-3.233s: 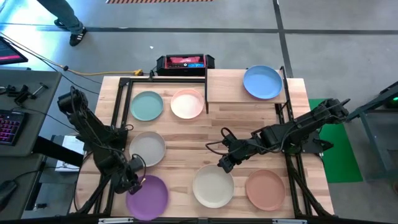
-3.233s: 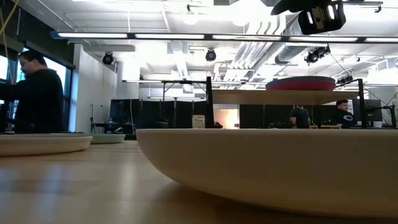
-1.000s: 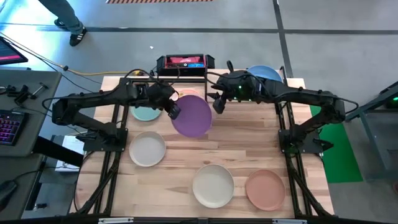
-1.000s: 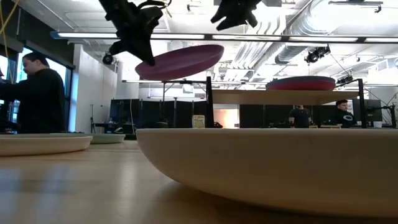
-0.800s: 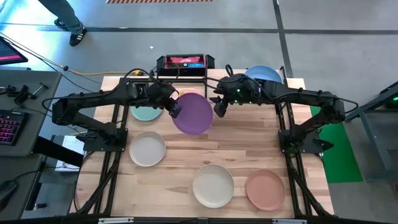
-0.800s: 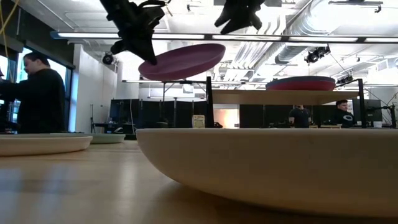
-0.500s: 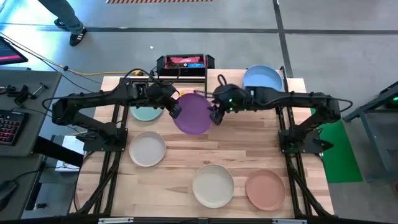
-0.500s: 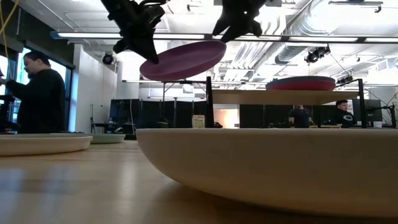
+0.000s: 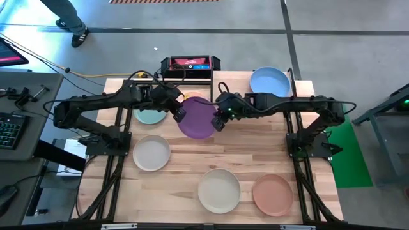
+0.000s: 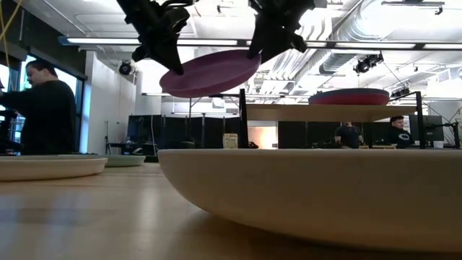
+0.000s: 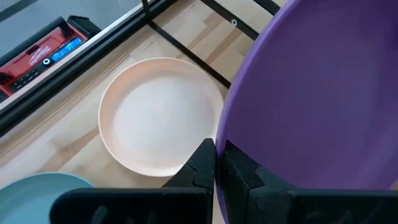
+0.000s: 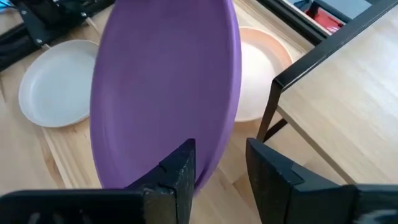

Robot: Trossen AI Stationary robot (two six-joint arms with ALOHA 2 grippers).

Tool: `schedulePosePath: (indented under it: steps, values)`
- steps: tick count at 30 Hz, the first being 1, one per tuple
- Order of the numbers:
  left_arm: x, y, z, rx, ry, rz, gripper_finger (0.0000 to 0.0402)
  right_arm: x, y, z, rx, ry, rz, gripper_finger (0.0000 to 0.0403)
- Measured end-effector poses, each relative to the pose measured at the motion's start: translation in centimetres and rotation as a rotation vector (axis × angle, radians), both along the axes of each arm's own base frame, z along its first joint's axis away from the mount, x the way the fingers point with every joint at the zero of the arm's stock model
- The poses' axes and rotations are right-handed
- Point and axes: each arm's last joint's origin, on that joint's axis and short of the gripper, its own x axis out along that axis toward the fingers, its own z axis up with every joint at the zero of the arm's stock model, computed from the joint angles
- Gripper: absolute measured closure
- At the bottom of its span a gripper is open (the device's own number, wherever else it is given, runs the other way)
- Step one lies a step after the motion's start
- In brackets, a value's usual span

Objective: Place and stack plates onto a shelf
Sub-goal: Stack the purple plate on top of the blue plate on the shelf

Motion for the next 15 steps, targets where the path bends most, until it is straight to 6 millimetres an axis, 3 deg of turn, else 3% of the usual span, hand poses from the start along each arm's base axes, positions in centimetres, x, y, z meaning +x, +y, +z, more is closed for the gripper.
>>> schedulePosePath:
  steps: [9, 12, 15]
  values:
    - [0.06, 0.02, 0.05, 0.002, -0.008, 0.0, 0.0401, 0.74, -0.09, -1.05, 0.014, 0.023, -0.01, 0.0289]
    - [0.06, 0.02, 0.06, 0.005, -0.007, -0.003, 0.0401, 0.74, -0.09, -1.05, 0.026, 0.016, -0.027, 0.0318]
    - [0.06, 0.02, 0.05, 0.004, -0.006, -0.003, 0.0401, 0.69, -0.21, -1.06, 0.046, 0.006, -0.072, 0.0374]
